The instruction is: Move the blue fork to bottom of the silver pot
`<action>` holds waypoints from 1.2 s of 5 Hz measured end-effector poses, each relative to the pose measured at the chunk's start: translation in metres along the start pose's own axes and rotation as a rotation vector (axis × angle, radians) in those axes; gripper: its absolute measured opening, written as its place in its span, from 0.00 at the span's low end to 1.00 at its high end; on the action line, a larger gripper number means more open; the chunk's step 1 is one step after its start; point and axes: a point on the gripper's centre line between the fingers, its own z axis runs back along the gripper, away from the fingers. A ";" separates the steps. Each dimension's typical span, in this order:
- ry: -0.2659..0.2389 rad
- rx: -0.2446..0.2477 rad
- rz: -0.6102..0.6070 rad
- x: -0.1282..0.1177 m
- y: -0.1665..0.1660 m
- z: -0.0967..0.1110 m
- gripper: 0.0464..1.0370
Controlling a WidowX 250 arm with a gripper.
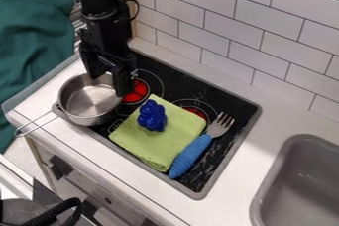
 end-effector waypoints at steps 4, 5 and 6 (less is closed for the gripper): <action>0.001 0.029 0.030 -0.006 -0.053 -0.010 0.97; -0.009 0.056 0.045 -0.008 -0.083 -0.011 0.97; -0.022 0.057 0.047 -0.004 -0.102 -0.013 0.97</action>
